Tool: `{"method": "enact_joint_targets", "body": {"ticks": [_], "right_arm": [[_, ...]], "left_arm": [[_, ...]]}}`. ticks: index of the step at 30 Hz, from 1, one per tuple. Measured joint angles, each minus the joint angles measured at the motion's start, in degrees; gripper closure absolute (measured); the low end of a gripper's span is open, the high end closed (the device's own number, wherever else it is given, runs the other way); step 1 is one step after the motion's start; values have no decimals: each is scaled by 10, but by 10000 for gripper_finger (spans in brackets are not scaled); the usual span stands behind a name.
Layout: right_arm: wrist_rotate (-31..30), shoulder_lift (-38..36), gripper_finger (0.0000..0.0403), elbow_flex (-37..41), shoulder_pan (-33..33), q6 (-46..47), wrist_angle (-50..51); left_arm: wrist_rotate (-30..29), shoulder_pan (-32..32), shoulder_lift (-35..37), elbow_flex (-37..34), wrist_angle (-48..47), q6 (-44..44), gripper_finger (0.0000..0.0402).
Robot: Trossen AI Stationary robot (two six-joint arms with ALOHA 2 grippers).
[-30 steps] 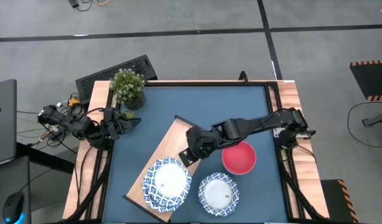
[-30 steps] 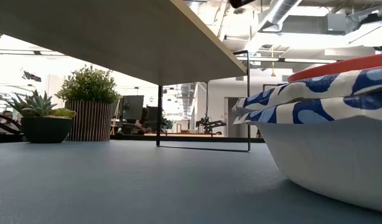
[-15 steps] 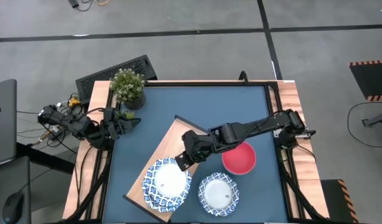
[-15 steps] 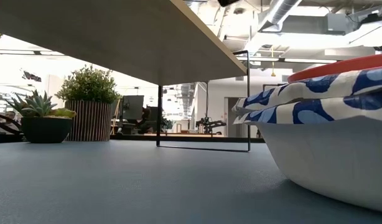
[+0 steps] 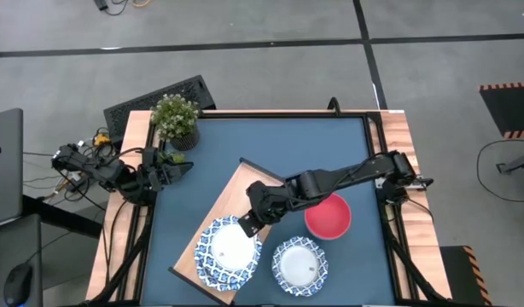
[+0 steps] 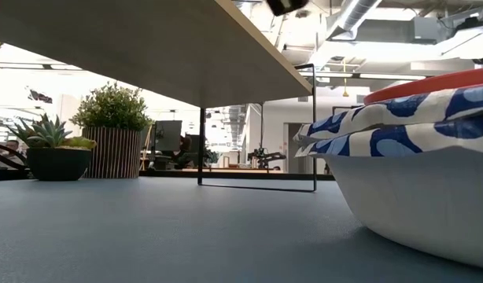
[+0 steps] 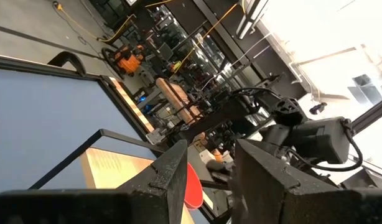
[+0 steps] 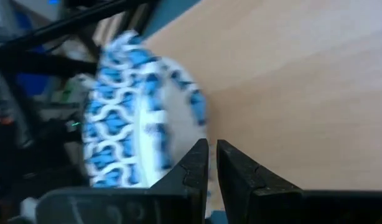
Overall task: Place and stack bowls onto a shelf
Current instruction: Stack the white bowl on top of the other white bowl on the shelf
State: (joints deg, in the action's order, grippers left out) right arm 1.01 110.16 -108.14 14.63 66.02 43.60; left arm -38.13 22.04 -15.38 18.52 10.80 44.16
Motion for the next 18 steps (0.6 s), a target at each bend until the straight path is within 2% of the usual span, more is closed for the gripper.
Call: {"method": "enact_joint_targets", "body": {"ticks": [5, 8, 12, 18], "right_arm": [[-63, -35, 345, 0, 0, -4, 70], [-94, -45, 345, 0, 9, -25, 37], [-95, -50, 345, 0, 26, -51, -32], [-95, -38, 355, 0, 39, -51, -41]], "left_arm": [[0, 0, 0, 0, 0, 0, 281], [0, 0, 0, 0, -1, 0, 281], [0, 0, 0, 0, -4, 0, 281], [0, 0, 0, 0, -9, 0, 281]]}}
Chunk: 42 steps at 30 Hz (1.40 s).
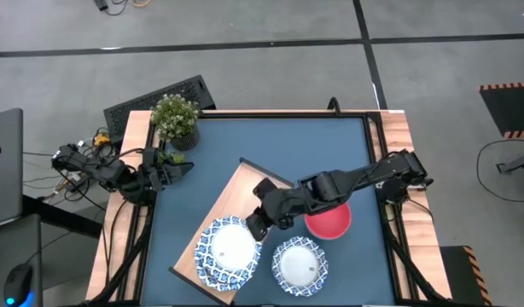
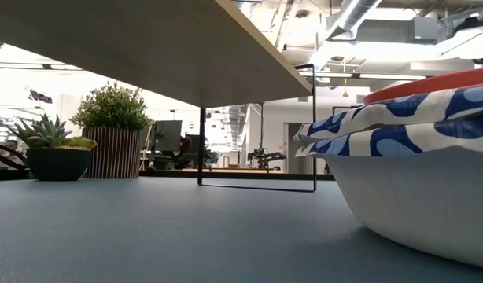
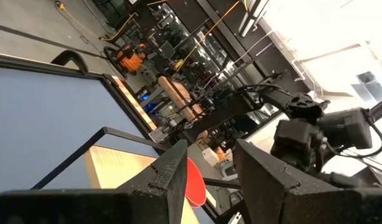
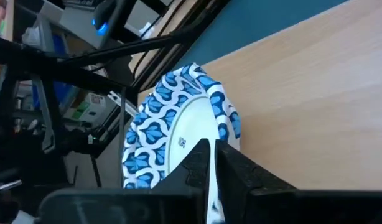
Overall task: Place and stack bowls onto a shelf
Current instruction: Stack the white bowl on top of the other white bowl on the shelf
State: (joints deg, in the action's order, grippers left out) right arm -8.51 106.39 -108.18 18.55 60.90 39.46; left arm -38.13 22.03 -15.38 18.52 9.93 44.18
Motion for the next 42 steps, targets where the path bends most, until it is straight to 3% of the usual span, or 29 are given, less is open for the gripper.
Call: {"method": "enact_joint_targets", "body": {"ticks": [8, 33, 38, 42], "right_arm": [[17, 16, 381, 1, 3, 1, 14], [47, 17, 372, 0, 15, 23, 18], [72, 0, 372, 0, 62, 51, 79], [73, 0, 369, 0, 114, 146, 211]], "left_arm": [[0, 0, 0, 0, 0, 1, 281], [2, 0, 0, 0, -1, 2, 281], [9, 0, 0, 0, -1, 9, 281], [9, 0, 0, 0, -1, 9, 281]]}}
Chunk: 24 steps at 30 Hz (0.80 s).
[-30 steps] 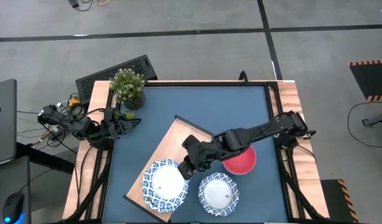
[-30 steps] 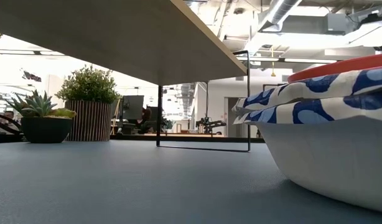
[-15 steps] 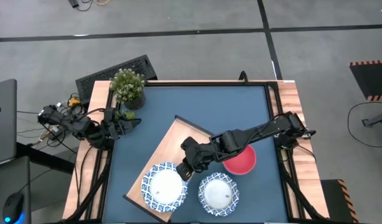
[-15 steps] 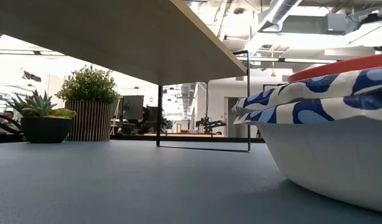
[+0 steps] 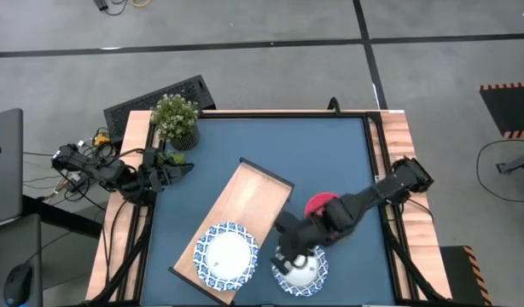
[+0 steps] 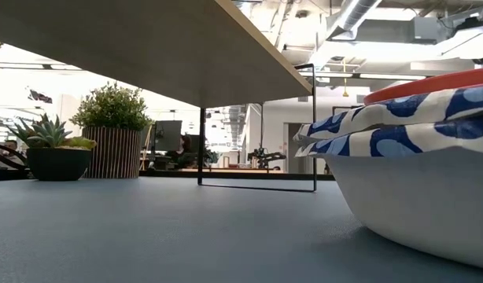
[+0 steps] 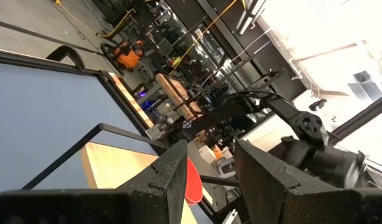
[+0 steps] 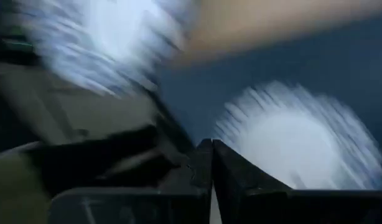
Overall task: Place and stack bowls onto a shelf
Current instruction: Stack the white bowl on top of the other white bowl on the shelf
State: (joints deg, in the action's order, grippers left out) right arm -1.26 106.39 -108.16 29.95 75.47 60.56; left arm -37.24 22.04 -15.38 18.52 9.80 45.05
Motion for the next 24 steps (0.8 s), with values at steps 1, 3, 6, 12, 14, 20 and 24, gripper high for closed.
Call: {"method": "enact_joint_targets", "body": {"ticks": [1, 3, 6, 12, 14, 20, 24], "right_arm": [[0, 1, 365, 0, 14, 41, 40], [0, 7, 353, 0, 42, 124, 115], [-3, 8, 322, 12, 82, 243, 192], [-10, 7, 235, 55, 127, 388, 205], [-8, 7, 209, 83, 132, 408, 172], [-2, 8, 179, 168, 123, 425, 68], [-1, 8, 187, 208, 114, 423, 30]], "left_arm": [[0, 0, 0, 0, 0, 0, 281], [0, 0, 0, 0, 0, -2, 281], [0, 0, 0, 0, -1, -10, 281], [0, 0, 0, 0, -2, -11, 281], [0, 0, 0, 0, -2, -11, 281], [0, 0, 0, 0, -2, -10, 281], [0, 0, 0, 0, -2, -10, 281]]}}
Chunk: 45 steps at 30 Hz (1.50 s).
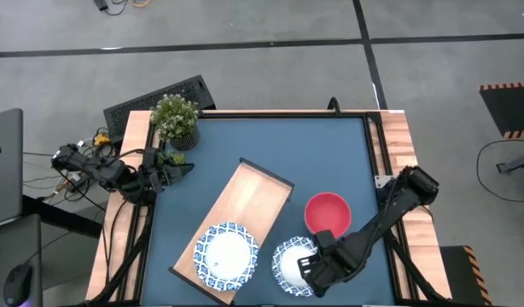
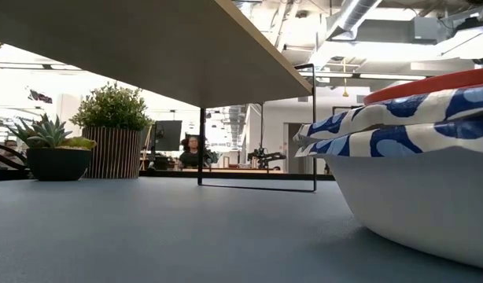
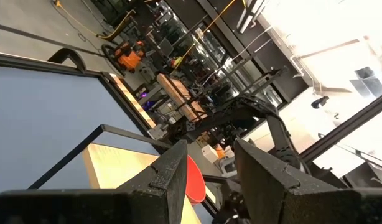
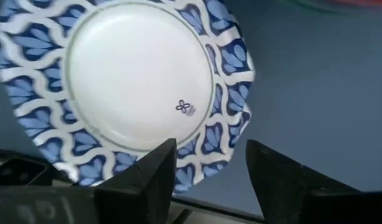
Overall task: Place and stack bowls onto a shelf
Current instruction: Stack the white bowl on top of the other white bowl on the shelf
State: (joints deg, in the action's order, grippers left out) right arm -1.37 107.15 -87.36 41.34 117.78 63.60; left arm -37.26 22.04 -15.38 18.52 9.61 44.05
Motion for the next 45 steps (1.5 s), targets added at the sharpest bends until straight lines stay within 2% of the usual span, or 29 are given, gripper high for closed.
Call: {"method": "enact_joint_targets", "body": {"ticks": [5, 15, 26, 38, 45], "right_arm": [[5, -1, 198, 30, -10, -14, -12], [16, -1, 201, 86, -18, -27, -99], [16, -1, 250, 86, -18, -28, -97], [13, 0, 242, 58, -25, -29, -51], [10, 0, 241, 58, -44, -68, -46]], "left_arm": [[0, 0, 0, 0, 0, 0, 281], [0, 0, 0, 0, 0, 2, 281], [0, 0, 0, 0, -3, 0, 281], [-10, 0, 0, 0, -9, 0, 281], [-10, 0, 0, 0, -22, 8, 281]]}}
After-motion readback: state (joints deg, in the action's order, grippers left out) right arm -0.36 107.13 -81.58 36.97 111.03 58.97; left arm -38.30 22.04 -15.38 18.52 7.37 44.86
